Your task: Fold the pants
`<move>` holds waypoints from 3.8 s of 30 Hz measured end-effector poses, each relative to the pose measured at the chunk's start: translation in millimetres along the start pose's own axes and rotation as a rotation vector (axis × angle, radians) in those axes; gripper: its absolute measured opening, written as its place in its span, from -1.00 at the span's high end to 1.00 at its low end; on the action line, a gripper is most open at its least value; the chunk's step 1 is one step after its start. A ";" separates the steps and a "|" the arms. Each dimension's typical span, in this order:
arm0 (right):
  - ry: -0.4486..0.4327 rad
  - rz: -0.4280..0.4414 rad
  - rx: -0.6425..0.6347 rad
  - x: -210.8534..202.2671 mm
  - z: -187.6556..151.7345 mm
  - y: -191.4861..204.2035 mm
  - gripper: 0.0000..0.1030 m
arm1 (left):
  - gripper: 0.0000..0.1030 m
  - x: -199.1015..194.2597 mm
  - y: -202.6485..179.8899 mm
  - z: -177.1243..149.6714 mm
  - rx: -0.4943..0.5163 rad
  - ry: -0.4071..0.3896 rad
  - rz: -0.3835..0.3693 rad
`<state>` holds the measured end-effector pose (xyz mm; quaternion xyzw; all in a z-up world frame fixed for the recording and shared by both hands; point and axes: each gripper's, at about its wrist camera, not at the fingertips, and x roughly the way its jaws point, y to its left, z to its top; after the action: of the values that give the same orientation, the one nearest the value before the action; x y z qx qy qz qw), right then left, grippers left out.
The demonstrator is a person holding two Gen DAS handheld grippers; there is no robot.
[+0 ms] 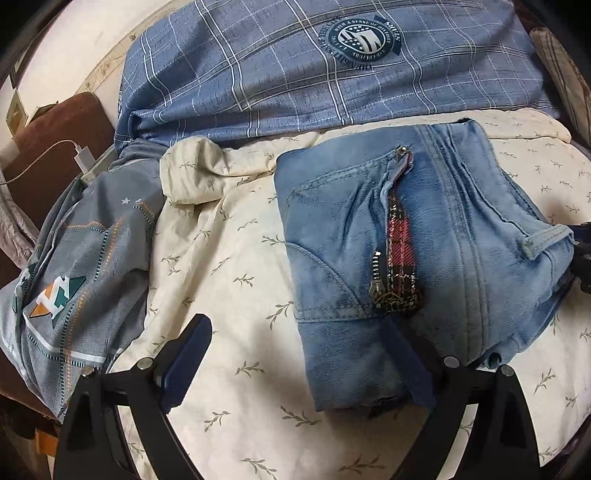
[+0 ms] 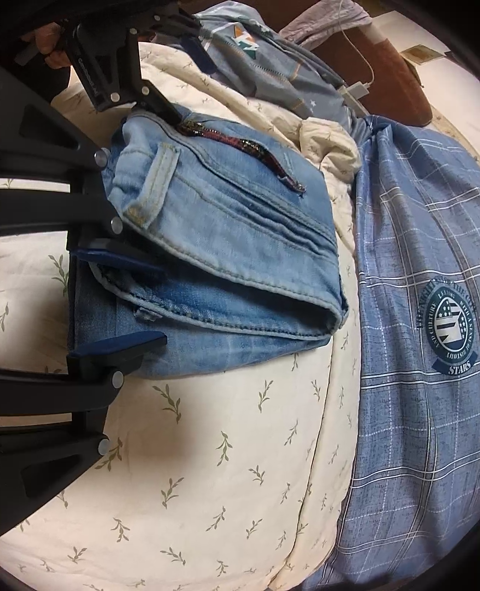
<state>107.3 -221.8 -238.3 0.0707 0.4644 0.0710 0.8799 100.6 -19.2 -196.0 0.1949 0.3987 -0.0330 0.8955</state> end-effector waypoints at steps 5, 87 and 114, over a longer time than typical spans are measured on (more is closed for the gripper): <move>0.020 -0.004 0.008 -3.0 3.8 0.5 0.28 | -0.83 -9.0 1.1 1.8 0.002 -0.006 0.007; -0.482 0.142 -0.160 -222.8 -43.6 63.5 -0.26 | -0.83 -224.3 48.7 5.4 -0.149 -0.401 0.008; -0.481 0.162 -0.169 -215.6 -55.8 61.4 -0.27 | -0.92 -275.8 87.0 -7.1 -0.332 -0.392 -0.055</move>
<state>-63.0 -199.5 -83.7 0.0488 0.2271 0.1610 0.9592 -73.2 37.1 28.2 0.0240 0.2225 -0.0286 0.9742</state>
